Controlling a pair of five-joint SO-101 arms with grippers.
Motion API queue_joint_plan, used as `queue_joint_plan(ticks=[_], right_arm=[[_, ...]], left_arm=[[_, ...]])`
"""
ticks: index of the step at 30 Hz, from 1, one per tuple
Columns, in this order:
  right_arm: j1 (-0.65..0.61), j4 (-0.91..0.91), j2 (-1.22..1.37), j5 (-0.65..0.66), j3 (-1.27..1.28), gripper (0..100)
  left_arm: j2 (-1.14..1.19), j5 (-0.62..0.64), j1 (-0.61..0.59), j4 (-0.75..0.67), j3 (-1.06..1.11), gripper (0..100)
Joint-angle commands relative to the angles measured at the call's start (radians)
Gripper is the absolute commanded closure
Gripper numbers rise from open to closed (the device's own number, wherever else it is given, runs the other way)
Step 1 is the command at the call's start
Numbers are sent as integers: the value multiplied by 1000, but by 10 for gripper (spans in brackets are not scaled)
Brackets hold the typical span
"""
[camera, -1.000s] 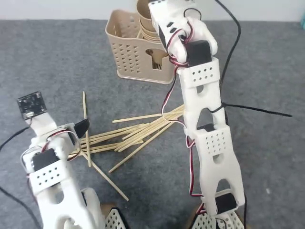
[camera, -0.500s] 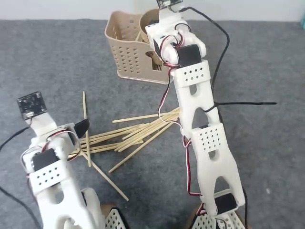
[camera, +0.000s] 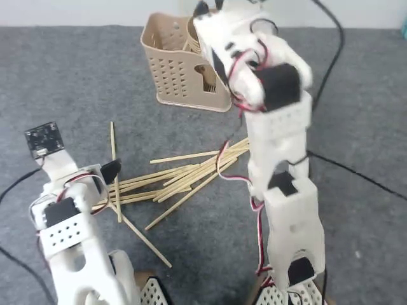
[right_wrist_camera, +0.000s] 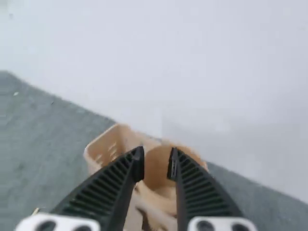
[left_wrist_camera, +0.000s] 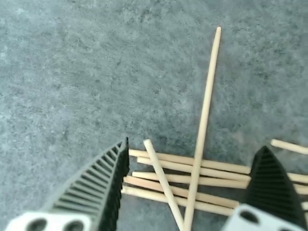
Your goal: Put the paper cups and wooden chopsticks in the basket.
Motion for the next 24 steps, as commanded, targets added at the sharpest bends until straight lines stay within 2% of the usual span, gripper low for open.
queue_joint_plan(ticks=[1, 4, 7, 11, 19, 24], right_arm=[[-8, 168, -148, -2, -18, 924], [-8, 266, -205, -3, -12, 957], [31, 265, -257, -8, 52, 969], [50, 265, -381, -26, 222, 969], [53, 252, -819, -29, 827, 968], [104, 199, -1066, -29, 1264, 969]], left_arm=[[3, -6, 21, 35, -47, 622], [5, -5, 23, 44, -62, 622], [34, 15, 28, 95, -104, 622], [184, 32, 72, 135, -200, 622], [549, 32, 83, 143, -420, 622], [697, 34, 84, 138, -539, 697]])
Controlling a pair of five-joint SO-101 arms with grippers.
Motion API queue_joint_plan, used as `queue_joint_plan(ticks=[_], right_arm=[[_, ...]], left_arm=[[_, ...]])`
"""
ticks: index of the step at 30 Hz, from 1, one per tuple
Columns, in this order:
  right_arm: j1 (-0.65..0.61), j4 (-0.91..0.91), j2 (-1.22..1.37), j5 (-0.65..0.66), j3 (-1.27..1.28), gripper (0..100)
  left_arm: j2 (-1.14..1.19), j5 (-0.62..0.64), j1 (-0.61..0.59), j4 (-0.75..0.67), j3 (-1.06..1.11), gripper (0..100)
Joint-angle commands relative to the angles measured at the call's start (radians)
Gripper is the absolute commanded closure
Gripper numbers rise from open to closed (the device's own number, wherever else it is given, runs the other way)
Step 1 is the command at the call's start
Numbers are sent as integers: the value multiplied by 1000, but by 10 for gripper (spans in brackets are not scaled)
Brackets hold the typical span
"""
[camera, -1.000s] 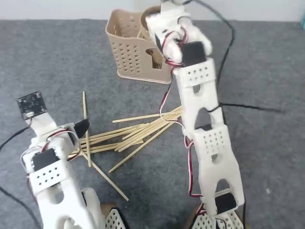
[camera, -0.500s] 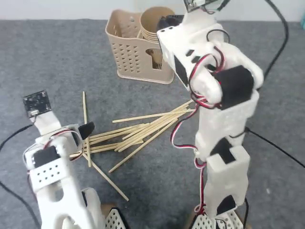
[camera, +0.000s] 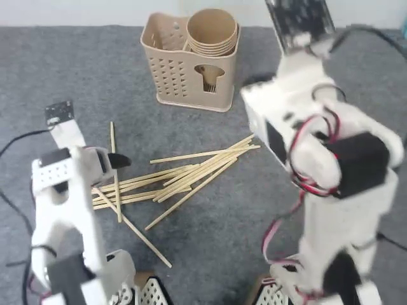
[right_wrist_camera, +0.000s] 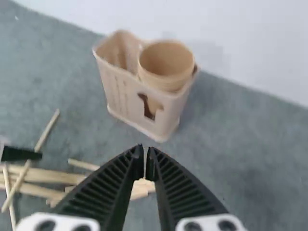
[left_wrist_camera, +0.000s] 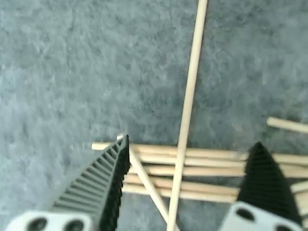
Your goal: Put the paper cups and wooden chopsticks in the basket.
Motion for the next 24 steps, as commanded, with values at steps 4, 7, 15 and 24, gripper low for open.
queue_joint_plan(ticks=[4, 7, 15, 24], right_arm=[[93, -202, -387, -3, 695, 969], [104, -386, -596, 44, 1066, 969], [119, -708, -969, 83, 1711, 965], [114, -837, -989, 81, 1912, 965]], left_arm=[[124, 15, 60, -5, -153, 707], [173, 18, 101, -6, -185, 707], [325, 23, 101, -15, -286, 707], [385, 23, 101, -20, -337, 710]])
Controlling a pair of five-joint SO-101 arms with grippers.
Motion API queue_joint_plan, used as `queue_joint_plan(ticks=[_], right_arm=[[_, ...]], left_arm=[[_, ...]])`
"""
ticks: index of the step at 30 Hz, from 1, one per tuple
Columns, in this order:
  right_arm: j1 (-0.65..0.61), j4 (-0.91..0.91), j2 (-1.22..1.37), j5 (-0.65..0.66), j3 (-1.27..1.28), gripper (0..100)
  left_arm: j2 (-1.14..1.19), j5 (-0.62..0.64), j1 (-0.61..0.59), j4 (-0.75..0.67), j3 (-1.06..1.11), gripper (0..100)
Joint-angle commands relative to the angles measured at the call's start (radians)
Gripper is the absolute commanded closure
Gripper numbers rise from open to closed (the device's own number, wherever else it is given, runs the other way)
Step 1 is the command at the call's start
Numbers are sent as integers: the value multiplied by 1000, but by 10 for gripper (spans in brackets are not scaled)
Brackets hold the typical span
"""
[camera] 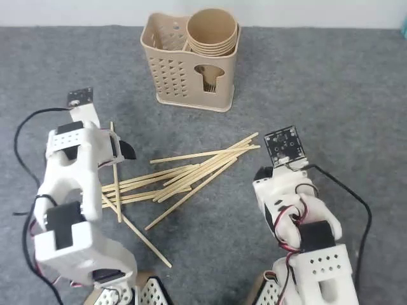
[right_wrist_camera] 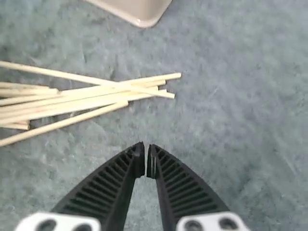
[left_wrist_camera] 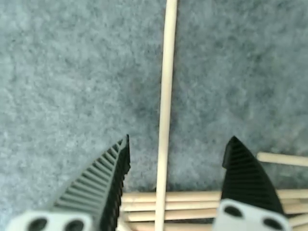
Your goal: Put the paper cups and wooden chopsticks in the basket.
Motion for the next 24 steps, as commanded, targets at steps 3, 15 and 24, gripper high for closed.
queue_joint_plan(ticks=[3, 15, 24], right_arm=[[5, -35, -22, 18, 5, 965], [13, -31, -22, 18, 15, 965], [13, -36, -22, 18, 17, 965]], left_arm=[[-6, 18, 14, -20, -47, 710], [166, 8, 34, 61, -211, 776], [269, -6, 34, 164, -346, 998]])
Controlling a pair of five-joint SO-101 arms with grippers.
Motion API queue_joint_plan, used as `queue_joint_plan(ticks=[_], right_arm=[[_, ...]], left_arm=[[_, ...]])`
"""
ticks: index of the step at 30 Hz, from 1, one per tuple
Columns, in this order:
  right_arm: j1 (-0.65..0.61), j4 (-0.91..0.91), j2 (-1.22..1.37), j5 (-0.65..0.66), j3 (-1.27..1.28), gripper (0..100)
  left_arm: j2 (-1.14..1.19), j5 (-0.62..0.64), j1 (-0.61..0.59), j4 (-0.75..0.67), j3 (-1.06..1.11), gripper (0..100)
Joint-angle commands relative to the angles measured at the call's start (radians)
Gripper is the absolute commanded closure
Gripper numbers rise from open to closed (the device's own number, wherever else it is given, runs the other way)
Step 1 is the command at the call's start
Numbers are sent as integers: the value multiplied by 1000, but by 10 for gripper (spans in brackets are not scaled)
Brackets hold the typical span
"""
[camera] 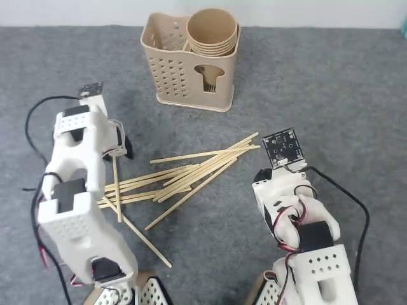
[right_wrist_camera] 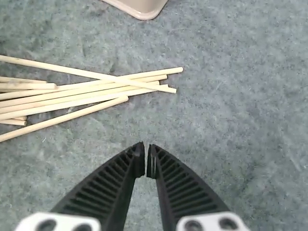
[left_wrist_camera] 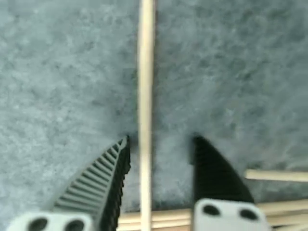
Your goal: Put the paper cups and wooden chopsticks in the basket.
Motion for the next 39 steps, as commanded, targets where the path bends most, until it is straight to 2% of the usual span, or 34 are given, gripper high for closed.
queue_joint_plan(ticks=[1, 8, 13, 19, 25, 29, 34, 39], right_arm=[[13, -24, -18, 18, -8, 965], [13, -39, -18, 21, 2, 965], [13, -39, -18, 21, 3, 965], [13, -39, -18, 21, 9, 965], [13, -120, -18, 29, 61, 965], [12, -124, -18, 29, 64, 965], [13, -125, -18, 29, 66, 965], [12, -127, -18, 29, 66, 965]], left_arm=[[-8, -18, -3, 12, -38, 991], [-78, -41, 0, 18, 5, 988], [-169, -43, 46, 26, 41, 988], [-443, -41, 161, 54, 68, 988], [-749, -34, 275, 51, -22, 988], [-853, 20, 290, -126, -70, 988], [-853, 212, 293, -425, -73, 988], [-747, 407, 310, -694, -77, 988]])
